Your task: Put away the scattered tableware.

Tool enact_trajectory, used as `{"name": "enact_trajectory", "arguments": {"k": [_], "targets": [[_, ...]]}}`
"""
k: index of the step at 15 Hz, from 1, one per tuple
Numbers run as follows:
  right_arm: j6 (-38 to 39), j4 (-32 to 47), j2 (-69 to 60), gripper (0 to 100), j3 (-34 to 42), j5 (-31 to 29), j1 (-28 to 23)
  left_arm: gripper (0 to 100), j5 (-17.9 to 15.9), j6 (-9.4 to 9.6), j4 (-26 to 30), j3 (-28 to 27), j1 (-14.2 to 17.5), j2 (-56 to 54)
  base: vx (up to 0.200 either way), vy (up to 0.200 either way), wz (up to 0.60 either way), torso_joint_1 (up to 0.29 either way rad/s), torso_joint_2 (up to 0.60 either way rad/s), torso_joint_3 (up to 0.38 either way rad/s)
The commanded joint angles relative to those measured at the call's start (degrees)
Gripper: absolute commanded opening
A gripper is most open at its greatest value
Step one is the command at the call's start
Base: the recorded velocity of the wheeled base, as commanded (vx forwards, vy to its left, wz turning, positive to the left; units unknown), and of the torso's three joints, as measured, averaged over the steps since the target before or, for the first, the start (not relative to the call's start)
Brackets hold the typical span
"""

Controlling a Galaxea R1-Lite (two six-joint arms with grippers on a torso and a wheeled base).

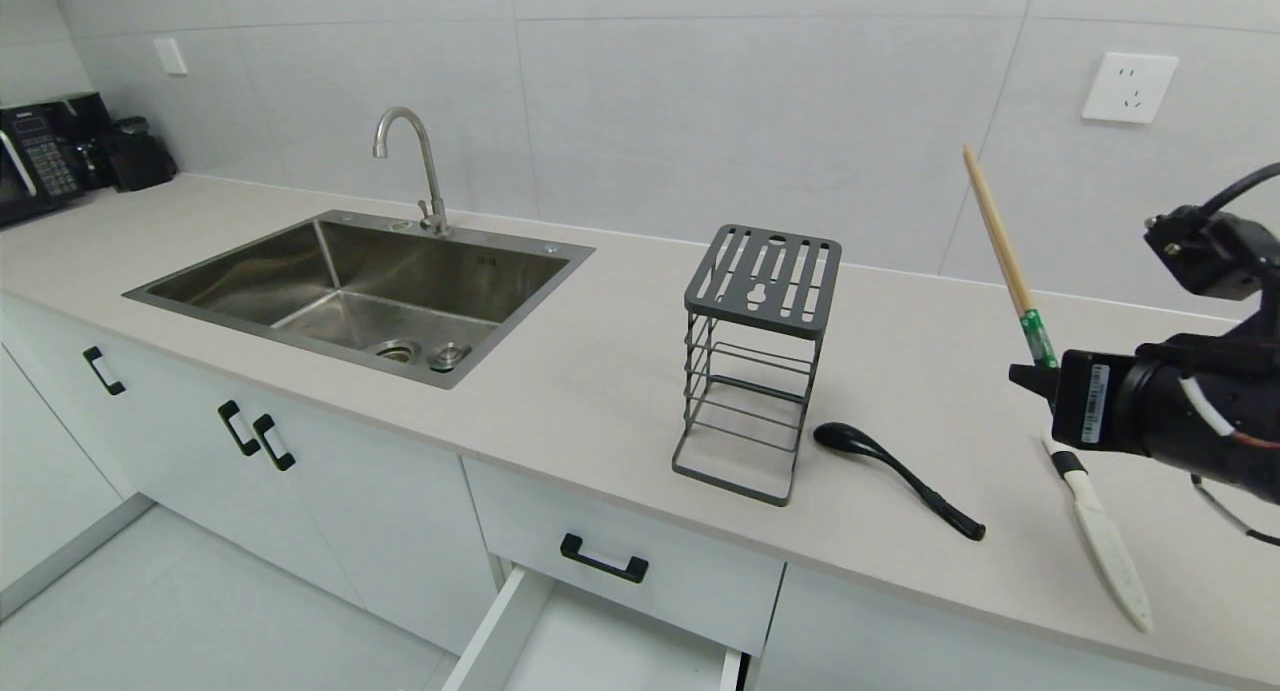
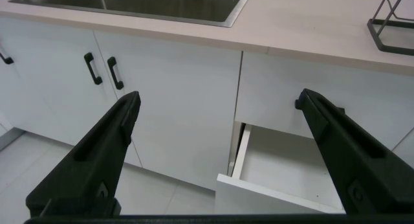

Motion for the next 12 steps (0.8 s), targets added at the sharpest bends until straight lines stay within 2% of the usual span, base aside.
{"name": "enact_trajectory", "arguments": {"k": [1, 5, 9, 11, 12], "targets": [[-5.88, -4.52, -5.93, 0, 5.67, 0.02, 0.74, 100, -0.02, 0.0, -0.09, 0.0, 0.0, 0.07, 0.0, 0.0, 0.0, 0.0, 0.0, 0.0], [-16.69, -14.72, -9.01, 0, 11.56, 2.56, 4.26, 100, -0.02, 0.0, 0.0, 0.0, 0.0, 0.07, 0.0, 0.0, 0.0, 0.0, 0.0, 0.0], [-17.83, -15.24, -9.8, 0, 11.65, 2.74, 8.22, 100, -0.02, 0.0, 0.0, 0.0, 0.0, 0.07, 0.0, 0.0, 0.0, 0.0, 0.0, 0.0], [-17.83, -15.24, -9.89, 0, 11.73, 2.74, 11.73, 100, -0.02, 0.0, 0.0, 0.0, 0.0, 0.07, 0.0, 0.0, 0.0, 0.0, 0.0, 0.0], [-17.65, -15.16, -9.45, 0, 11.21, 3.44, 16.39, 100, -0.02, 0.0, 0.0, 0.0, 0.0, 0.07, 0.0, 0.0, 0.0, 0.0, 0.0, 0.0]]}}
